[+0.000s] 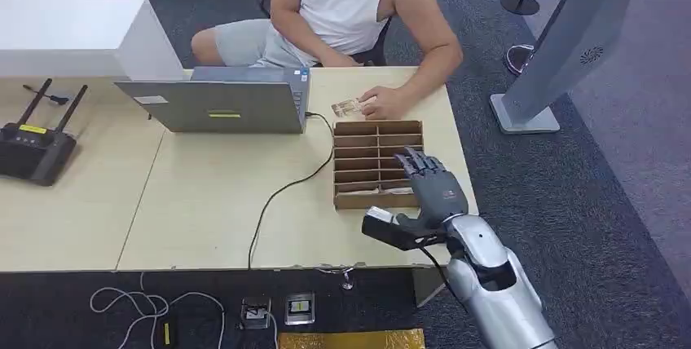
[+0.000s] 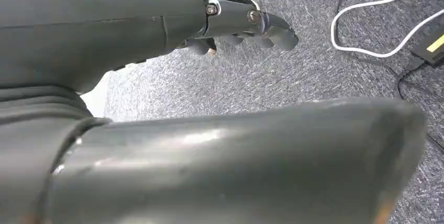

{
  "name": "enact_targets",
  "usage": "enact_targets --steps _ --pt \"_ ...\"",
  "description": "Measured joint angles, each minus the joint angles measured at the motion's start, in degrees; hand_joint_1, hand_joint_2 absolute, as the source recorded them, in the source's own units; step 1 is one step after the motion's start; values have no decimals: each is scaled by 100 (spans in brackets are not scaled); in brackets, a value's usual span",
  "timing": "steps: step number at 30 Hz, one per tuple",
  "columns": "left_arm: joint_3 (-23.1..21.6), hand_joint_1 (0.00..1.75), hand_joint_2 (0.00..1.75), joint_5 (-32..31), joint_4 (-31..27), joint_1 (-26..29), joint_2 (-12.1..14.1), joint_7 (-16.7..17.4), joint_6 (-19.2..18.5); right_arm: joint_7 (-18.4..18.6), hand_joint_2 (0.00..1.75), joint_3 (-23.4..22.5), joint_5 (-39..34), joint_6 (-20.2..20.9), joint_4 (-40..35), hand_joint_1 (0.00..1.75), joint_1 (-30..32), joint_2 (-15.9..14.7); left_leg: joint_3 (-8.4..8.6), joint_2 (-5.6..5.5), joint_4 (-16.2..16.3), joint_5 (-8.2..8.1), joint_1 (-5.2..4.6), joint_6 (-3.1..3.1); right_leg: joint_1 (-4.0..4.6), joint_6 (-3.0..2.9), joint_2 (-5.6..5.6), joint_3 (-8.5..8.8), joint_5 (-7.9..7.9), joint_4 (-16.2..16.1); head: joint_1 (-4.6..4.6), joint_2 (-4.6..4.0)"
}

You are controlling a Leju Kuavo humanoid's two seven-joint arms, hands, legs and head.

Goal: Pass the card to the sensor for recognition and then transmit it.

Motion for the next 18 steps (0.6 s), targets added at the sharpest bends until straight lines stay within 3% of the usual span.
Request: enact_targets --steps 18 --pt "0 0 0 -39 2 -31 -2 0 2 -52 175 24 -17 -214 616 0 -134 120 0 0 0 0 0 0 0 0 1 0 0 0 0 0"
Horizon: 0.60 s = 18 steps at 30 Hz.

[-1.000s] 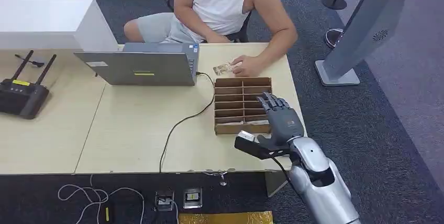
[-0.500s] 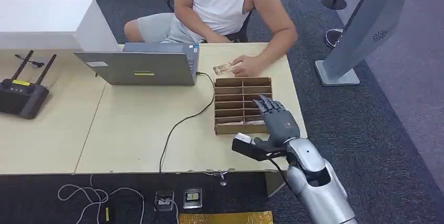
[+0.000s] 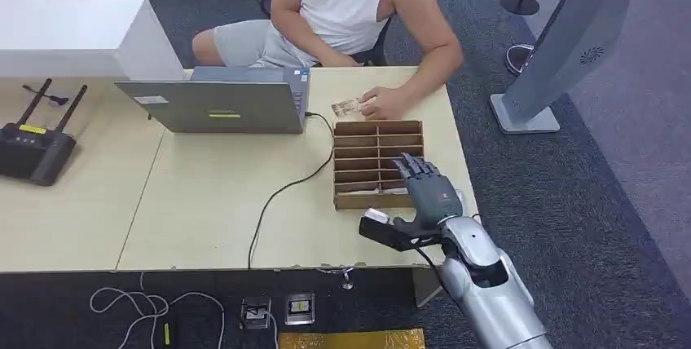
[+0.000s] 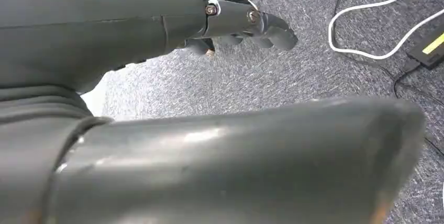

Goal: Pass the card to the sensor for recognition and then transmit it.

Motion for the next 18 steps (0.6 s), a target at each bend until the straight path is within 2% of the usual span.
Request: enact_targets --steps 8,16,17,18 --pt "0 0 0 -2 0 -1 -4 0 0 107 175 2 -11 -420 391 0 -77 7 0 0 0 0 0 0 0 0 0 0 0 0 0 0" --pt "0 0 0 -2 0 2 -13 0 15 107 175 2 -33 -457 675 0 -127 11 0 0 0 0 0 0 0 0 0 0 0 0 -2 0" --pt "0 0 0 -2 0 2 -13 0 15 107 175 2 -33 -459 708 40 -132 13 0 0 0 0 0 0 0 0 0 0 0 0 0 0" --pt "0 0 0 -2 0 2 -13 0 15 107 175 2 -33 -459 732 148 -134 20 0 0 0 0 0 0 0 0 0 0 0 0 -2 0"
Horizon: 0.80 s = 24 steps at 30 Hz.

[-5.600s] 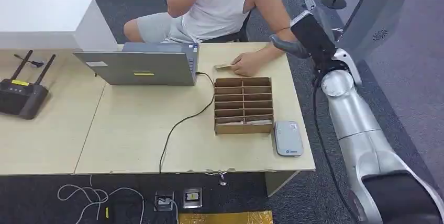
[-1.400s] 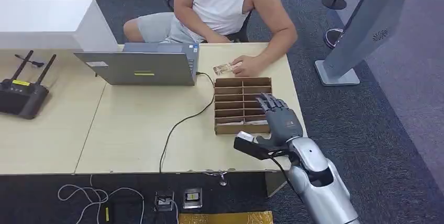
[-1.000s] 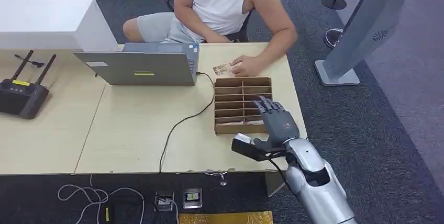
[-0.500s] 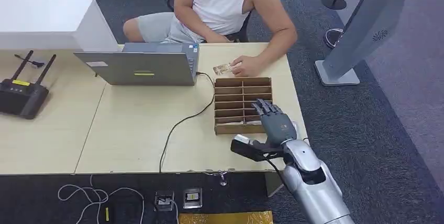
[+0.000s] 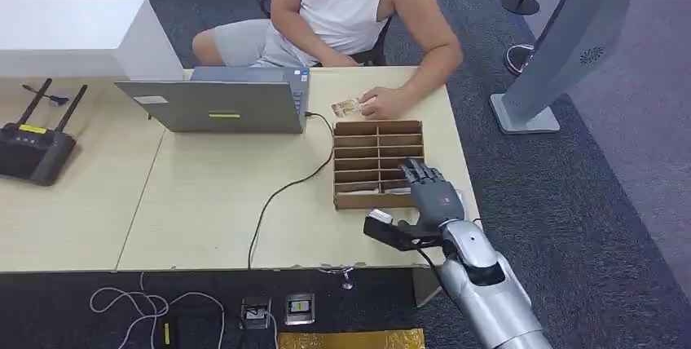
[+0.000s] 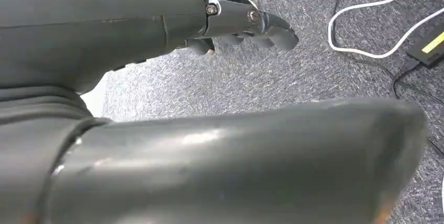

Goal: Pass the card to the sensor for recognition and then transmit it.

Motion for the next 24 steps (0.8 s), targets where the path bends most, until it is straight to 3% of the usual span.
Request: enact_targets --steps 1,14,17,19,24 --pt "0 0 0 0 0 0 -2 0 0 0 175 0 -2 0 29 175 -3 2 0 0 0 0 0 0 0 0 0 0 0 0 2 0" --pt "0 0 0 0 0 4 -17 0 20 -17 175 -7 -142 -166 206 161 -142 2 4 0 1 0 0 0 0 0 0 1 0 0 0 0" --pt "0 0 0 -7 0 -5 -20 0 15 -17 175 -9 -164 -188 221 148 -162 2 4 1 1 0 0 0 0 0 0 1 0 -1 0 0" --pt "0 0 0 -13 0 -13 -22 0 11 -17 175 -9 -177 -212 236 103 -163 2 4 1 1 0 0 0 0 0 1 1 0 0 2 0" --pt "0 0 0 -20 0 -26 -28 0 0 -20 175 -9 -190 -251 249 110 -165 4 5 1 1 0 0 0 0 0 2 2 0 0 0 0"
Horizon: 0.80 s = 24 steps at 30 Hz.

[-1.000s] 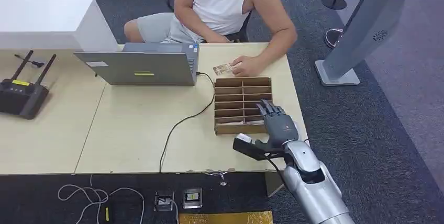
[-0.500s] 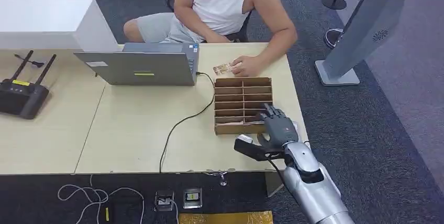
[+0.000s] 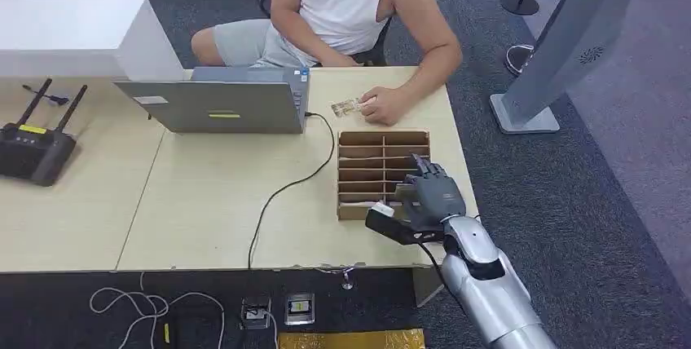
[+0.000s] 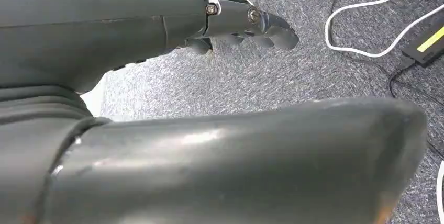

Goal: Pass the card to the sensor for recognition and then transmit it.

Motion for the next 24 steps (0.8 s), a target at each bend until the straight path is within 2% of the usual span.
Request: enact_targets --steps 4,5,10,12,14,16,17,18,24 --pt "0 0 0 -26 0 -9 -2 0 -11 -9 175 0 -9 -46 24 110 -19 13 -1 0 0 0 0 0 0 0 0 -1 0 0 2 0" --pt "0 0 0 -41 0 -11 -2 0 -11 -9 175 0 -9 -63 37 115 -28 20 -1 0 0 0 0 0 0 0 1 -1 0 0 2 0" --pt "0 0 0 -55 0 -29 -7 0 -17 -42 175 0 -18 -111 109 112 -104 70 -1 1 0 0 0 0 0 0 1 -1 0 0 2 0" --pt "0 0 0 -57 0 -31 -7 0 -17 -46 175 2 -22 -118 140 124 -124 87 -1 1 0 0 0 0 0 0 0 -1 0 0 2 0" --pt "0 0 0 -57 0 -31 -9 0 -20 -52 175 2 -44 -138 175 126 -136 100 -1 0 0 0 0 0 0 0 0 -1 0 0 2 0" --pt "0 0 0 -68 0 -32 -9 0 -26 -61 175 2 -70 -166 201 148 -154 111 -2 1 0 0 0 0 0 0 1 -1 0 0 2 0" --pt "0 0 0 -70 0 -35 -9 0 -33 -66 175 2 -70 -177 212 169 -166 111 -2 1 0 0 0 0 0 0 1 -1 0 0 2 0" --pt "0 0 0 -93 0 -36 -11 0 -37 -68 175 2 -72 -179 216 175 -182 114 -2 1 0 0 0 0 0 0 1 -1 0 0 2 0" --pt "-2 0 0 -133 0 -54 -17 0 -61 -98 175 2 -96 -144 238 175 -390 111 0 1 0 0 0 0 0 0 1 0 0 0 2 0"
